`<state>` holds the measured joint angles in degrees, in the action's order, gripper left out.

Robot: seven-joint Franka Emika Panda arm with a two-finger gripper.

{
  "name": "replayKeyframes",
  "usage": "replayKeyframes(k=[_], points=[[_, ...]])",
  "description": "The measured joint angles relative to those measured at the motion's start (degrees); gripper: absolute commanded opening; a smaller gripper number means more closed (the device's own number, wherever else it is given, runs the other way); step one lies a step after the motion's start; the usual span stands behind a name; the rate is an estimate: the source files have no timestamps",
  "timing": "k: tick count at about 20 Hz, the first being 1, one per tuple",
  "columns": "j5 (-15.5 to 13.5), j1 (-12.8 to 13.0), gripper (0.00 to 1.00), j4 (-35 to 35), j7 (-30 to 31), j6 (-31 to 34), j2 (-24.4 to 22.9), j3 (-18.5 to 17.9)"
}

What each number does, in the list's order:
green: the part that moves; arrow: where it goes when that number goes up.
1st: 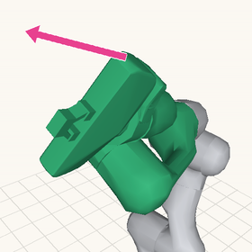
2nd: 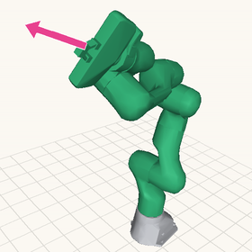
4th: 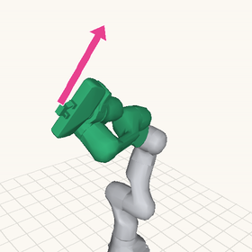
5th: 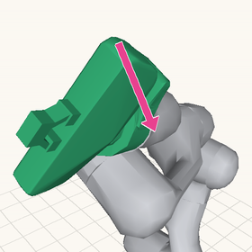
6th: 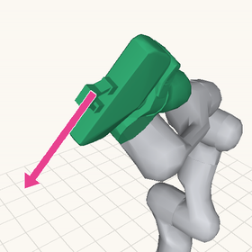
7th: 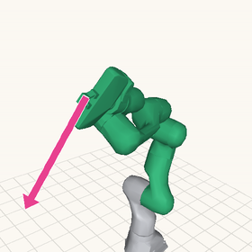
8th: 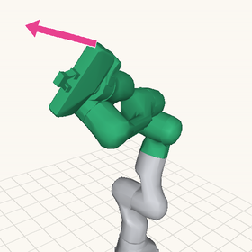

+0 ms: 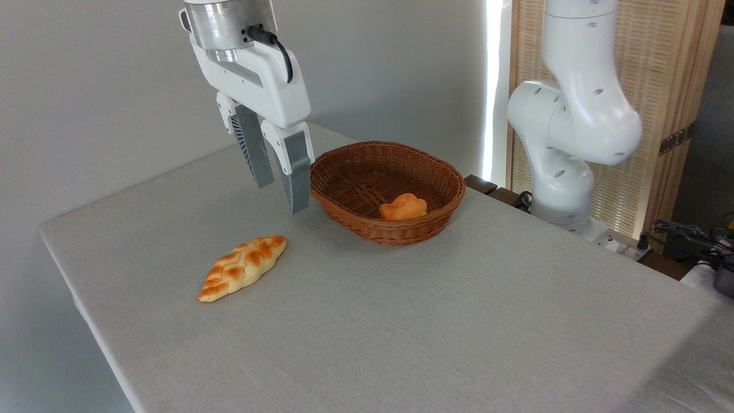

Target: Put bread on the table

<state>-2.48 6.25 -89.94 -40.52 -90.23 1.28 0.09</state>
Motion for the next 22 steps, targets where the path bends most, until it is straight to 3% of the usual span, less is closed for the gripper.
replayKeyframes(k=[22], points=[[0.0, -0.3, 1.0, 0.2, 3.1, -1.6, 0.1, -0.2]])
